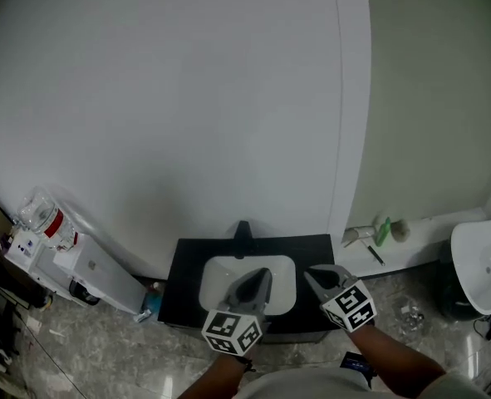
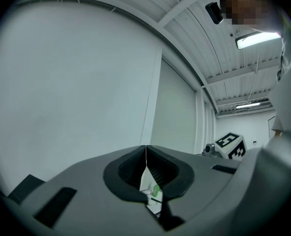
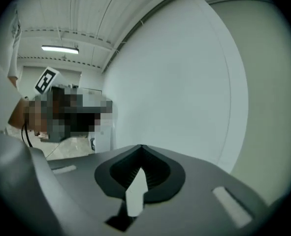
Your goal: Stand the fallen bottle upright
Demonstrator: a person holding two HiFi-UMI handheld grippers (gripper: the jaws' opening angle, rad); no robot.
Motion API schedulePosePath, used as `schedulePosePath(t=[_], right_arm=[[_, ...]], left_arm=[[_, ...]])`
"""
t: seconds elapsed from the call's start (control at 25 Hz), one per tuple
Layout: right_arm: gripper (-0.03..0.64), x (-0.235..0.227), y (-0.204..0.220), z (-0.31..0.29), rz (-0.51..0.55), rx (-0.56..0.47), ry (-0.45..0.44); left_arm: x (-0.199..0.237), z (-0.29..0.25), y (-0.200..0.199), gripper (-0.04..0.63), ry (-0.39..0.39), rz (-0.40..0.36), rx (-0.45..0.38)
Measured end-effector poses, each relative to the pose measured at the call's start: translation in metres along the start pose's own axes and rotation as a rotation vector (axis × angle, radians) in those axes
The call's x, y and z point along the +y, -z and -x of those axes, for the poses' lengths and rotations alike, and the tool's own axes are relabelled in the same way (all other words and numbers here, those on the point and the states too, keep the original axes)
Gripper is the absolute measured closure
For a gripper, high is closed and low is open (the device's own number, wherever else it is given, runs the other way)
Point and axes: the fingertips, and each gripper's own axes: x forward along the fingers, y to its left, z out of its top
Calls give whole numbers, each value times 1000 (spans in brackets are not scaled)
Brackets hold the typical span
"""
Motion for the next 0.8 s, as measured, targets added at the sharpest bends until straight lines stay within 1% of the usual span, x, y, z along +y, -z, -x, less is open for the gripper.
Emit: schedulePosePath(t=[0.16,0.28,0.44,0.56,0.8], right_arm=[[614,28,-61,-14,-40,-105,-56],[614,41,-89,-24,-65,-144,-72],[615,50,-105,-34,-68,-175,-70],[615,56,-110,-38,-63,-183,-69],[615,63,-113,-41,-84,-195,-86]], left_arm=[[9,4,-19,586,-26,-23,-20],[17,8,-29,586,-51,-34,-28],[24,13,-37,586,-69,-40,-34],[28,16,-39,586,-83,-45,-28],[34,17,-34,586,-94,-46,14]])
